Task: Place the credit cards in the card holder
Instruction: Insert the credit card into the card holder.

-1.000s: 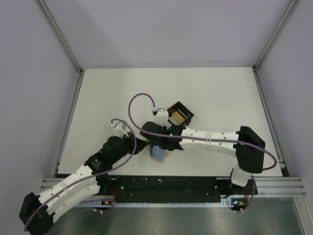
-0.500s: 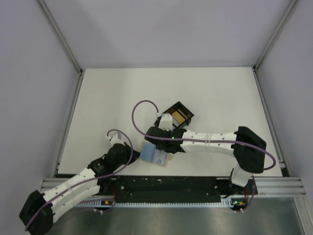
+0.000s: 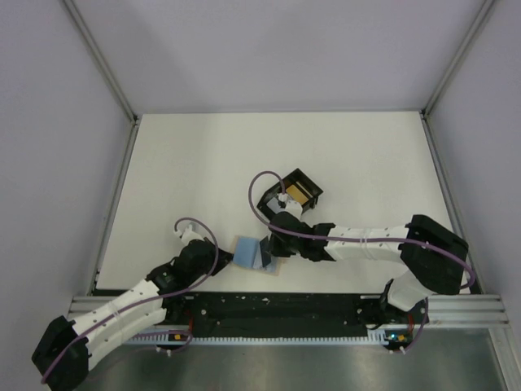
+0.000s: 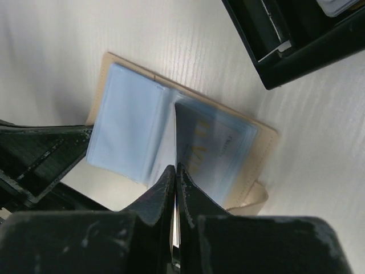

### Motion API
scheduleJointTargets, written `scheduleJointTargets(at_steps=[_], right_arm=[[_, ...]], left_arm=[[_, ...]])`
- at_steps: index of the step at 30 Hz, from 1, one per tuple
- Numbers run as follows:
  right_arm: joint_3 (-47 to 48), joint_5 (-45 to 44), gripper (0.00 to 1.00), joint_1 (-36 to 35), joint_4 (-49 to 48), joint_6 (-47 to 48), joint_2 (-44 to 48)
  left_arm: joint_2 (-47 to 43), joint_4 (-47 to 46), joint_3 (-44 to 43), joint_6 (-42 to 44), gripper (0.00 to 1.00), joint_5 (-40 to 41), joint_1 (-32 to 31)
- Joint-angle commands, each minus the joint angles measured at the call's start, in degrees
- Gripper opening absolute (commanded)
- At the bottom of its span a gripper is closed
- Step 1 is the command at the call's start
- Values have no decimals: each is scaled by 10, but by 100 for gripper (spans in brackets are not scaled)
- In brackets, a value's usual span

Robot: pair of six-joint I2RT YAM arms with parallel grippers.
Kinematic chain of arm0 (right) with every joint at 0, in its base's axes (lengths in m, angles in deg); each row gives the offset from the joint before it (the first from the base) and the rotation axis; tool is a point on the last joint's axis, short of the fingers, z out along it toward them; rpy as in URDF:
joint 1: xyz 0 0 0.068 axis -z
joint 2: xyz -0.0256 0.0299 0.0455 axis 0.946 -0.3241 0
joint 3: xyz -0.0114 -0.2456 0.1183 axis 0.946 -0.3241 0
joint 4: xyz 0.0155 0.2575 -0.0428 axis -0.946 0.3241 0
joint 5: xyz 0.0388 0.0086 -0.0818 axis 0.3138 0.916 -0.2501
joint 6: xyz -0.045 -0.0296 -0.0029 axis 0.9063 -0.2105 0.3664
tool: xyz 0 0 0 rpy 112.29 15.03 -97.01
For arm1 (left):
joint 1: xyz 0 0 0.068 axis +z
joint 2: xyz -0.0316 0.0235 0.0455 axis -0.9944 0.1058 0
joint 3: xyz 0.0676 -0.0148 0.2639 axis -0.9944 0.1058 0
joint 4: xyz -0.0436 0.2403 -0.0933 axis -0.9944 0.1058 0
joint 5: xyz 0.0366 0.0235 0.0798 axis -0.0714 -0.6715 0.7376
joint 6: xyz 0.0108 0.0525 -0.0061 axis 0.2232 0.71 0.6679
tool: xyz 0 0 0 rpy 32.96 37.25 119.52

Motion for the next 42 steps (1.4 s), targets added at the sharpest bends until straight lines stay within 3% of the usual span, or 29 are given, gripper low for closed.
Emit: scheduleJointTargets(at_steps=[1,12,20,32,42], right_arm=[[-54,94,0,29,-173,-32,21],[-89,92,0,35,-204,-105,-1],[-134,59,0,34,-218,-140,36],[-132,89,0,35,-302,-177,-40],[-127,51,0,39,-265,-182,-50]], left_arm=[[5,-22,35,-25,0,12,-4],[6,-24,32,-27,0,14,-6],[4,-26,32,-28,0,13,-7],[4,-39,35,-21,0,3,-8],[6,-41,37,-15,0,-4,-8]])
